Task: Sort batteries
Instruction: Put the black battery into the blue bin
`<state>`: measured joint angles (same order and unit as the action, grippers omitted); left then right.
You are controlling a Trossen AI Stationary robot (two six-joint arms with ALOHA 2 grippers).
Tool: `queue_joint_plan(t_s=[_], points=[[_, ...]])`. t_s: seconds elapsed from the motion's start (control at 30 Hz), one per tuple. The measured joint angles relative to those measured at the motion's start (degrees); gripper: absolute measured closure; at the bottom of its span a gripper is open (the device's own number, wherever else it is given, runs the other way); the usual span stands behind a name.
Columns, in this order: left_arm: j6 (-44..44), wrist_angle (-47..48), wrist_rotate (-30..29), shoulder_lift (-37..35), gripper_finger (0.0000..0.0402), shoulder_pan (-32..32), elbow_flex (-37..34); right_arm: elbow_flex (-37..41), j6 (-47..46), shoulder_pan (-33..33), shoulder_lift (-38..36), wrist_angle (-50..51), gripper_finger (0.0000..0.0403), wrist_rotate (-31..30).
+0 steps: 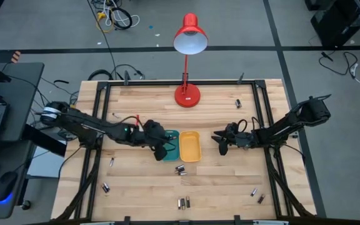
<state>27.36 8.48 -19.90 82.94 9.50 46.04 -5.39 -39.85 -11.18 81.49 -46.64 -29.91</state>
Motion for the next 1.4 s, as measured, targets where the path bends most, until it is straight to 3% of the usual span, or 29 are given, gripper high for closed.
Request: queue_joint_plan(t_s=[0.37, 0.47, 0.63, 0.77, 1.03, 1.27, 1.4], points=[[-0.2, 2.3, 0.8, 2.2, 0.0219, 0.0, 0.9, 0.0, 1.0, 0.0, 0.0, -0.5, 0.0249, 0.0], [-0.1, 12.1, 1.7, 2.2, 0.0205, 0.2, 5.9, 0.0, -0.4, -0.4, 0.0, -0.7, 0.0247, 0.9], [2.7, 36.1, -0.6, 2.2, 0.0208, 4.1, 17.1, 0.0, -0.4, -1.8, 0.0, -4.9, 0.0249, 5.1], [11.2, 48.2, -3.4, 2.1, 0.0213, 10.3, 22.7, 0.0, 1.1, -2.8, 0.0, -9.1, 0.0248, 5.1], [40.5, 53.2, -3.1, 2.1, 0.0214, 24.5, 21.7, 0.0, 1.0, -6.5, 0.0, -10.4, 0.0250, 3.5], [53.4, 53.4, 8.8, 2.5, 0.0214, 35.4, 21.2, 0.0, 0.8, -10.1, 0.0, -10.8, 0.0248, 0.1], [59.7, 54.5, 11.8, 4.0, 0.0214, 40.6, 21.2, 0.0, -0.5, -11.9, 0.0, -10.8, 0.0249, -1.5]])
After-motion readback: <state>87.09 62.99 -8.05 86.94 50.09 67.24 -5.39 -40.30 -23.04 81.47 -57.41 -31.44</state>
